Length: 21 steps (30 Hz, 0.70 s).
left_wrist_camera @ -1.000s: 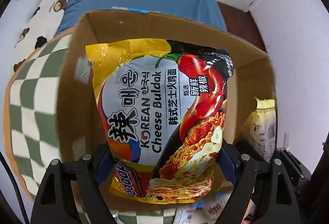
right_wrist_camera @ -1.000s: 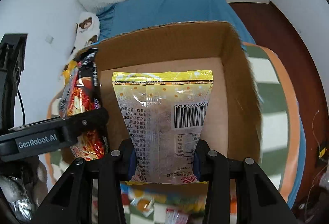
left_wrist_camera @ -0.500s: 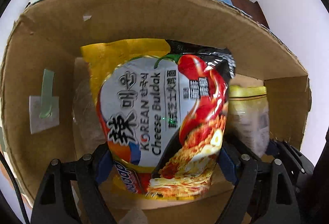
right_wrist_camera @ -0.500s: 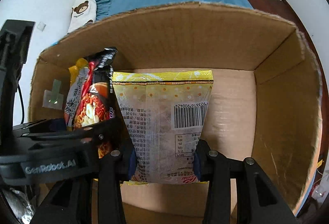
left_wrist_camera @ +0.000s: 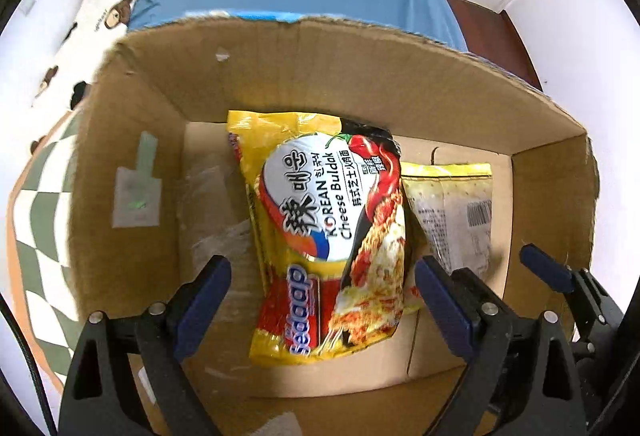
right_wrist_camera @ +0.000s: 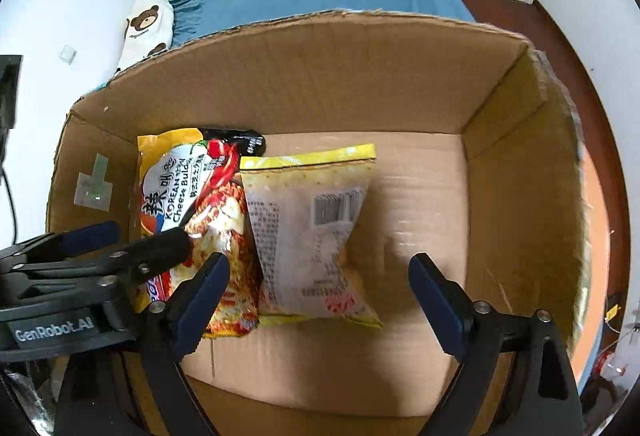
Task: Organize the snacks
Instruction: 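Lift both tools out of the box back toward the snacks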
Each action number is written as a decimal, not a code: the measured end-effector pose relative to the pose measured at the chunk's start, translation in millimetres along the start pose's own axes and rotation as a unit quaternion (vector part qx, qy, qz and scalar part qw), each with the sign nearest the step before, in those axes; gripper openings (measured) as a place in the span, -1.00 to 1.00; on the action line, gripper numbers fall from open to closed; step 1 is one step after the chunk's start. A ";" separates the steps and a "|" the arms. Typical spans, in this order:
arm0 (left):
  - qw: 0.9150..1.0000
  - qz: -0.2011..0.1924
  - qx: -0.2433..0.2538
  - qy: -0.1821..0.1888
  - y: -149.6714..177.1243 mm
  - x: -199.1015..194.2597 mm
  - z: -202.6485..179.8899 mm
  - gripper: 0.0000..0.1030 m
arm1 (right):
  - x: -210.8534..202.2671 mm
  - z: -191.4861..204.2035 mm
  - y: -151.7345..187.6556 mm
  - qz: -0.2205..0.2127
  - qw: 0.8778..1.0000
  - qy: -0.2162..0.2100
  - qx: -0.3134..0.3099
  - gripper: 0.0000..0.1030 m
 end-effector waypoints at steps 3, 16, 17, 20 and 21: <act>1.000 -0.019 0.000 -0.004 10.7 -13.3 -1.0 0.83 | -8.9 3.2 9.7 -0.010 1.000 0.012 0.001 0.81; 0.993 -0.116 0.015 -0.021 68.2 -83.4 6.6 0.83 | -81.5 -3.2 79.7 -0.078 0.996 0.043 0.000 0.80; 0.992 -0.126 0.016 -0.020 76.0 -91.0 6.7 0.83 | -87.1 0.0 82.4 -0.085 0.995 0.043 0.000 0.81; 0.988 -0.151 0.021 -0.023 88.9 -109.3 11.5 0.83 | -111.8 4.3 98.9 -0.109 0.993 0.048 -0.001 0.81; 0.987 -0.158 0.021 -0.024 93.7 -111.9 12.8 0.83 | -118.1 6.4 104.1 -0.116 0.992 0.048 -0.002 0.81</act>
Point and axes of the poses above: each gripper's, at about its wrist camera, not at the fingertips, and x roughly the way its jaws point, z to its left, y to its underside, the point moved 1 cm from there along x, roughly the way its jaws point, and after that the axes turned 6 degrees about z, right-handed, at the moved point
